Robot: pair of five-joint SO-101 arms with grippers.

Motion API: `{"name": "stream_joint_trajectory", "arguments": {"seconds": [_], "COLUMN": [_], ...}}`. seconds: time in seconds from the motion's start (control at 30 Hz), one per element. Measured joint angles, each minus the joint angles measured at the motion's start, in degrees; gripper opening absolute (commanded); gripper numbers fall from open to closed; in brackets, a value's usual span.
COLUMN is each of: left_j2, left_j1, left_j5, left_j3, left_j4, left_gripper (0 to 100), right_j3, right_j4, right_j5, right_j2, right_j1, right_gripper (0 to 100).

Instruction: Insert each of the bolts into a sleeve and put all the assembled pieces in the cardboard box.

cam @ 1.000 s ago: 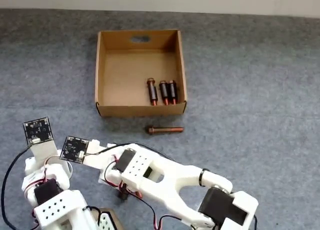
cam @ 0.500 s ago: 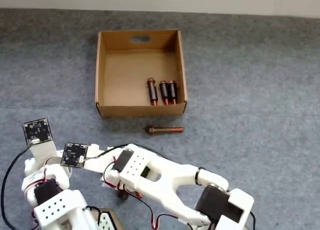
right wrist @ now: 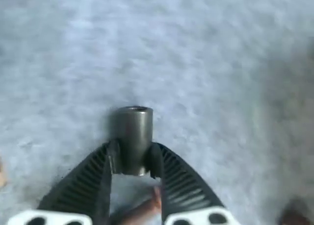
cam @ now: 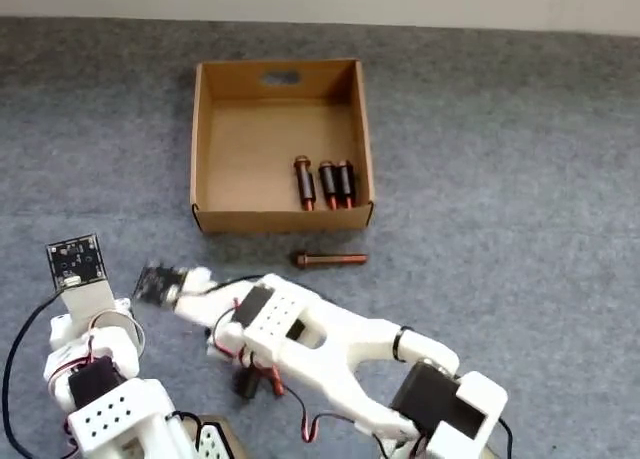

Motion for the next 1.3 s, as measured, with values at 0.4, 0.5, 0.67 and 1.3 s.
{"name": "stream_joint_trajectory", "arguments": {"seconds": [0.4, 0.5, 0.67, 1.3], "left_j2": [0.0, 0.0, 0.0, 0.0], "left_j1": [0.0, 0.0, 0.0, 0.0], "left_j5": [0.0, 0.0, 0.0, 0.0], "left_j3": [0.0, 0.0, 0.0, 0.0], "left_j4": [0.0, 0.0, 0.0, 0.0], "left_gripper": [2, 2, 2, 2], "right_j3": [3.5, 8.0, 17.9, 33.0], "right_j4": [4.3, 5.5, 5.6, 18.2], "right_j5": [-15.2, -17.0, -17.3, 1.0], "right_j2": [-13.8, -21.9, -32.3, -38.9], "right_j1": [4.9, 8.5, 21.7, 40.7], "right_gripper": [0.5, 0.5, 0.5, 12.2]}}
